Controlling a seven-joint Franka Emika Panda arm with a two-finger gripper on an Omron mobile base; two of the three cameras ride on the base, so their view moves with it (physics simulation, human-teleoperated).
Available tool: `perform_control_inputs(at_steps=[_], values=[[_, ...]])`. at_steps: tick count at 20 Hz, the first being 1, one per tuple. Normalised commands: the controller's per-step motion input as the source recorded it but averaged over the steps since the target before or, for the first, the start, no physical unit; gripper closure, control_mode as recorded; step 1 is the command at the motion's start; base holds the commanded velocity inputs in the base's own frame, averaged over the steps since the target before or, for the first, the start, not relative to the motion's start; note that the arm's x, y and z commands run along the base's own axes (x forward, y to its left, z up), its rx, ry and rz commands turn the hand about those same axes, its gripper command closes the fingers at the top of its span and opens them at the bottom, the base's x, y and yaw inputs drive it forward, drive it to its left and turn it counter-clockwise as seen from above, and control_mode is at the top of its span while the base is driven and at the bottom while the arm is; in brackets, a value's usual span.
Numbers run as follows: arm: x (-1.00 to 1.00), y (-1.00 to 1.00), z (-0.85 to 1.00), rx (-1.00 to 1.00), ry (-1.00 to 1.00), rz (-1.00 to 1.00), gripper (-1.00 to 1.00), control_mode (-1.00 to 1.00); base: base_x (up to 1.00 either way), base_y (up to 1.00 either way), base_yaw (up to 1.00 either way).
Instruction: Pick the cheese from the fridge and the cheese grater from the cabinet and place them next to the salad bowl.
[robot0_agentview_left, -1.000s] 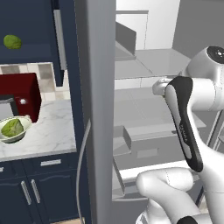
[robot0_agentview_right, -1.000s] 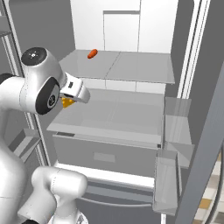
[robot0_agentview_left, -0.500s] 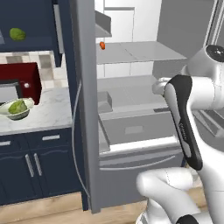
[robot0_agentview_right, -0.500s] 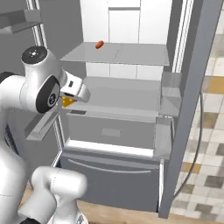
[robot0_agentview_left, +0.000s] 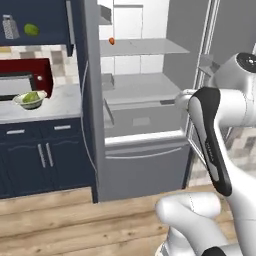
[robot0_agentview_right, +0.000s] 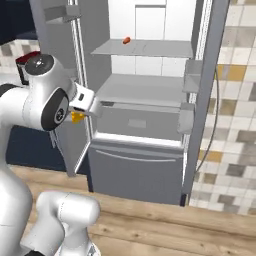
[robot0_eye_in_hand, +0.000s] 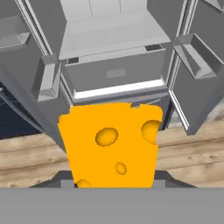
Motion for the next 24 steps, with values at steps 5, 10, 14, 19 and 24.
perform_control_inputs(at_steps=[5, 10, 14, 19, 24], values=[[0.00, 0.00, 0.00, 0.00, 0.00, 0.00, 1.00, 1.00, -1.00, 0.00, 0.35], [0.00, 0.00, 0.00, 0.00, 0.00, 0.00, 1.00, 1.00, -0.49, 0.31, 0.81], [0.00, 0.00, 0.00, 0.00, 0.00, 0.00, 1.00, 1.00, 0.43, 0.63, 0.42], [0.00, 0.00, 0.00, 0.00, 0.00, 0.00, 1.00, 1.00, 0.94, 0.98, -0.08], [0.00, 0.00, 0.00, 0.00, 0.00, 0.00, 1.00, 1.00, 1.00, 1.00, -0.40]])
